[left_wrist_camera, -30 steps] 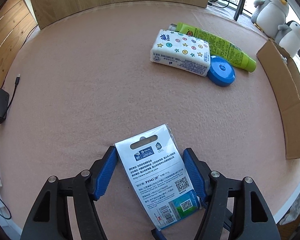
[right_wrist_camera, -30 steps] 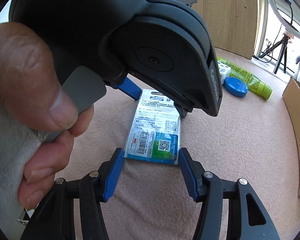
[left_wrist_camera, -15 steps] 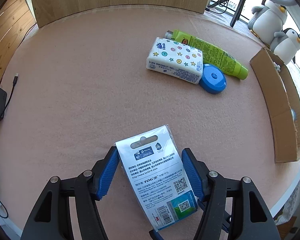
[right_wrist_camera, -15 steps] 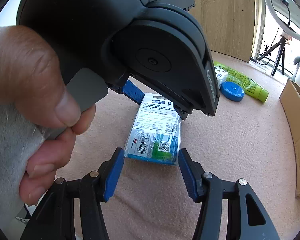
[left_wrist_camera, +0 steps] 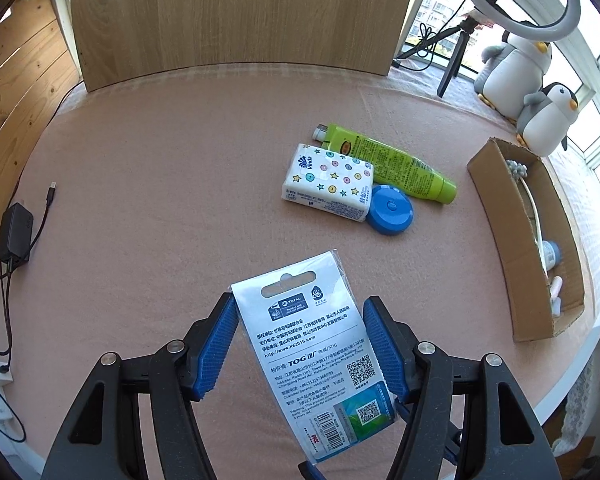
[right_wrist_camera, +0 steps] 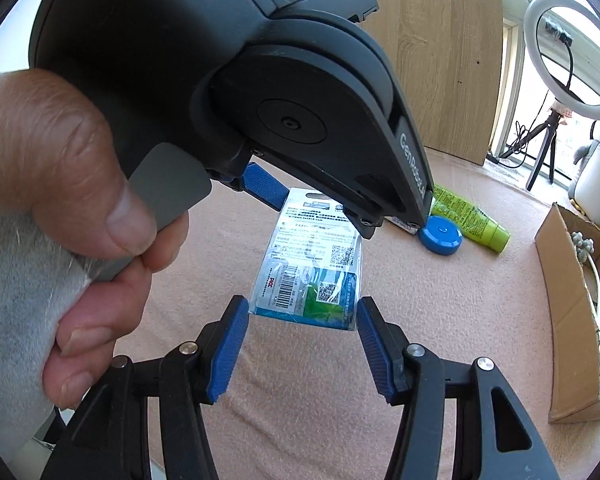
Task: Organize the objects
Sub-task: 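Lift the blister card and carry it toward the box with the right gripper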
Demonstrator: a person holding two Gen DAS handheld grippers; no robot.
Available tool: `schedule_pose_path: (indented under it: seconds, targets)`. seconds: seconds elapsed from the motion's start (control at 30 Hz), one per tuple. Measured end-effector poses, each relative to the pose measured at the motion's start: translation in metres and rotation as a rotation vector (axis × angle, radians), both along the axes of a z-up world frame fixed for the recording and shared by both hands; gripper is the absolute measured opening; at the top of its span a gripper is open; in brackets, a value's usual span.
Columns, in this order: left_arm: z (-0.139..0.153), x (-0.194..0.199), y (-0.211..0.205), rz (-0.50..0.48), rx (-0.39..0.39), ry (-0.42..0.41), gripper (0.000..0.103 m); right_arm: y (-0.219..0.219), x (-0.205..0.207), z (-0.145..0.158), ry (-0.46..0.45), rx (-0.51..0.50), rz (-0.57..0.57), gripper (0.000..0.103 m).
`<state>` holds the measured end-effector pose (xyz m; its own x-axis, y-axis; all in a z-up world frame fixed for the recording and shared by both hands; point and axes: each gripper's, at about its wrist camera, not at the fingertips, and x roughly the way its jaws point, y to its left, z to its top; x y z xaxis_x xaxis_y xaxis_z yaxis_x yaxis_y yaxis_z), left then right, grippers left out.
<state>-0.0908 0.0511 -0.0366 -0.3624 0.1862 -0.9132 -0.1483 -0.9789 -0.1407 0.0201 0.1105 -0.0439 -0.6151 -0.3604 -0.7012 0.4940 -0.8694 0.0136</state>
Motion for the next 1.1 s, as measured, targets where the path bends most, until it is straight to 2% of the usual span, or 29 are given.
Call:
schedule_pose_path:
  seconds: [0.2, 0.27, 0.6, 0.87, 1.1]
  targets:
    - [0.001, -0.002, -0.005, 0.006, 0.005, 0.005, 0.067, 0.001, -0.009, 0.003, 0.013, -0.001, 0.001, 0.051]
    - [0.001, -0.001, -0.005, 0.006, 0.006, 0.007, 0.067, -0.005, 0.008, 0.006, 0.015, 0.000, 0.002, 0.051]
    - [0.005, -0.008, 0.008, -0.019, 0.004, 0.017, 0.067, -0.001, 0.011, 0.009, 0.019, -0.005, -0.013, 0.051]
    - [0.012, -0.020, 0.042, -0.078, -0.001, 0.027, 0.067, 0.018, 0.003, 0.014, 0.024, -0.025, -0.061, 0.051]
    - [0.019, -0.030, 0.087, -0.155, -0.010, 0.036, 0.067, 0.047, -0.007, 0.018, 0.042, -0.038, -0.125, 0.051]
